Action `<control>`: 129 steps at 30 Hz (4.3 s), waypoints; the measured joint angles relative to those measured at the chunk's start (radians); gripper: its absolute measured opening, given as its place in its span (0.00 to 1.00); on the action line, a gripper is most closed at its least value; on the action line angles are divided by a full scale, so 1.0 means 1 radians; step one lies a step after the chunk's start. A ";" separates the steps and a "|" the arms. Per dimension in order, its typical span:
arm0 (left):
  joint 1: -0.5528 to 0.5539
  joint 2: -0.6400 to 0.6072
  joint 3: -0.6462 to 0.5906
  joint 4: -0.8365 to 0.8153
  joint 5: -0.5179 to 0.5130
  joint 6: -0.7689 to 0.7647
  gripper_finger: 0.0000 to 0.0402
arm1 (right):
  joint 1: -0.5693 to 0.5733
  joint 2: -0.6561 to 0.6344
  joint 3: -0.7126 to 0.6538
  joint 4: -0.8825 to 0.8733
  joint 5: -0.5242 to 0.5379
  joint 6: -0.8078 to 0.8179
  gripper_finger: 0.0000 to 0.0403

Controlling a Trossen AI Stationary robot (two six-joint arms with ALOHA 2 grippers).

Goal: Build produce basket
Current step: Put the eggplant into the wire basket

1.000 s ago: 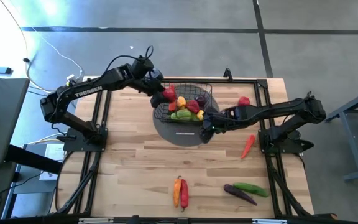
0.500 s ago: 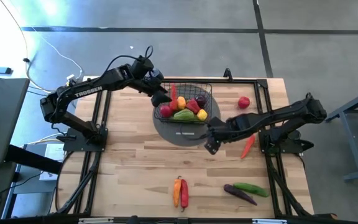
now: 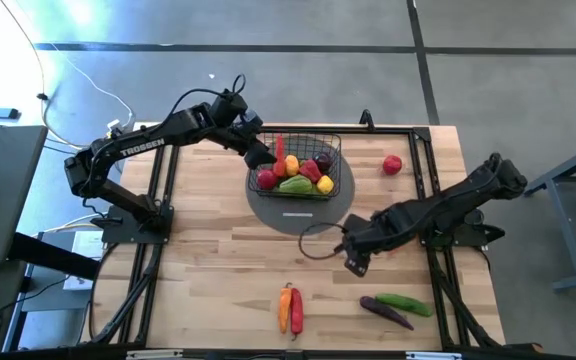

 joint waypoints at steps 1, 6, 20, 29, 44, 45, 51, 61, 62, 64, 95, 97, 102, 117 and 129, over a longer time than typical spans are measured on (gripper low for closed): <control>-0.002 0.000 0.000 0.000 0.003 0.000 0.82 | 0.015 0.000 0.000 -0.005 -0.010 0.005 0.63; -0.005 0.000 0.000 0.000 0.006 -0.011 0.82 | 0.102 0.000 0.000 -0.009 -0.039 0.037 0.63; -0.005 0.000 0.000 -0.001 0.006 -0.053 0.82 | 0.404 0.005 0.000 0.081 -0.030 0.065 0.63; -0.005 0.000 0.000 -0.001 0.006 -0.053 0.82 | 0.498 0.111 0.000 0.178 0.059 0.170 0.63; -0.005 0.000 0.000 -0.002 0.006 -0.053 0.82 | 0.483 0.317 0.000 0.174 0.088 0.237 0.63; -0.005 0.000 0.000 -0.002 0.006 -0.053 0.82 | 0.477 0.326 0.000 0.176 0.087 0.240 0.63; -0.005 0.000 0.000 -0.004 0.006 -0.053 0.82 | 0.440 0.375 0.000 0.207 0.070 0.221 0.63; -0.005 0.000 0.000 -0.005 0.006 -0.052 0.82 | 0.380 0.429 0.000 0.250 -0.010 0.203 0.56; -0.005 0.000 0.000 -0.005 0.006 -0.052 0.82 | 0.373 0.428 0.000 0.256 -0.010 0.201 0.53; -0.005 0.000 0.000 -0.009 0.006 -0.052 0.82 | 0.356 0.428 0.000 0.261 -0.010 0.199 0.47; -0.004 0.000 0.000 -0.097 -0.122 0.246 0.82 | -0.054 0.118 0.000 0.310 0.252 0.045 0.21; -0.004 0.000 0.000 -0.108 -0.122 0.246 0.82 | -0.095 0.087 0.000 0.331 0.286 0.011 0.21; -0.004 0.000 0.000 -0.148 -0.122 0.245 0.82 | -0.209 0.011 0.000 0.440 0.356 -0.129 0.21; -0.092 0.000 0.000 -0.252 -0.165 0.037 0.82 | -0.541 -0.047 0.000 0.733 0.221 -0.543 0.21; -0.241 0.000 0.000 -0.280 -0.237 -0.199 0.82 | -0.680 -0.048 0.000 0.803 0.211 -0.766 0.28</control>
